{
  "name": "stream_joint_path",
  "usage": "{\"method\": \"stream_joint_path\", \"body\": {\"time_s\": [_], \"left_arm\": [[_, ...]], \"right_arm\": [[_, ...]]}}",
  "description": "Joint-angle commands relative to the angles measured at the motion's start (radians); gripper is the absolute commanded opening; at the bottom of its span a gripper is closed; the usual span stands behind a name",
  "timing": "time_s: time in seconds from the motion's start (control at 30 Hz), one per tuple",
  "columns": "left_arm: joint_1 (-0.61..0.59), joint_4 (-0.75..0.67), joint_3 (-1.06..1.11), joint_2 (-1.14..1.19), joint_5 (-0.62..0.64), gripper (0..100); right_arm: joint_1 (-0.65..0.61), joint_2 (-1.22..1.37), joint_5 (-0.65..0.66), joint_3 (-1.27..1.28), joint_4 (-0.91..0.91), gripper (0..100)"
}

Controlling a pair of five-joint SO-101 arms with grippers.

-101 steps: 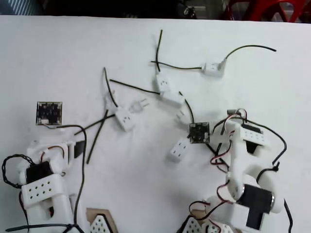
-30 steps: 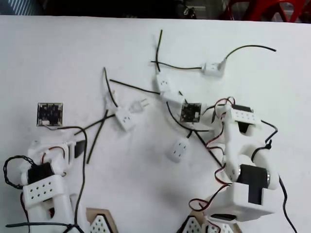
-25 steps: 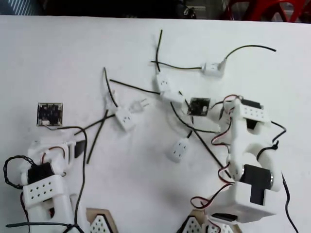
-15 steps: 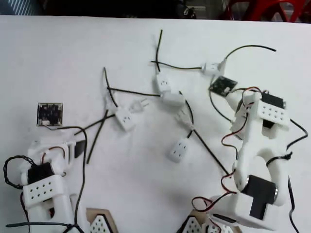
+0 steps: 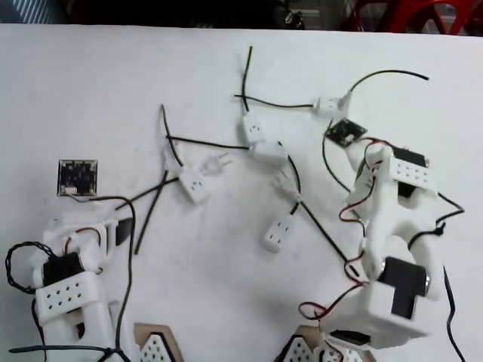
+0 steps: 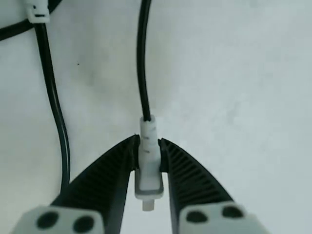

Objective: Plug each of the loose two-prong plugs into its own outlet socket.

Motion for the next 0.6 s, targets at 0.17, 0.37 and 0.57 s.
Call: {"method": "stream_joint_path", "body": {"time_s": [0.17,0.37,0.57], "left_arm": [[-0.01,-0.025,-0.008,-0.019,0.002,35],[-0.01,-0.025,-0.008,-0.019,0.002,35],[-0.01,-0.025,-0.008,-0.019,0.002,35]], "right_arm": [[-0.027,0.142,-0.012,-0.11,0.061,6.3],[-0.028,0.15,-0.011,-0.206,0.183,8.4],[-0.025,0.151,-0.006,-0.206,0.183,8.4]]}}
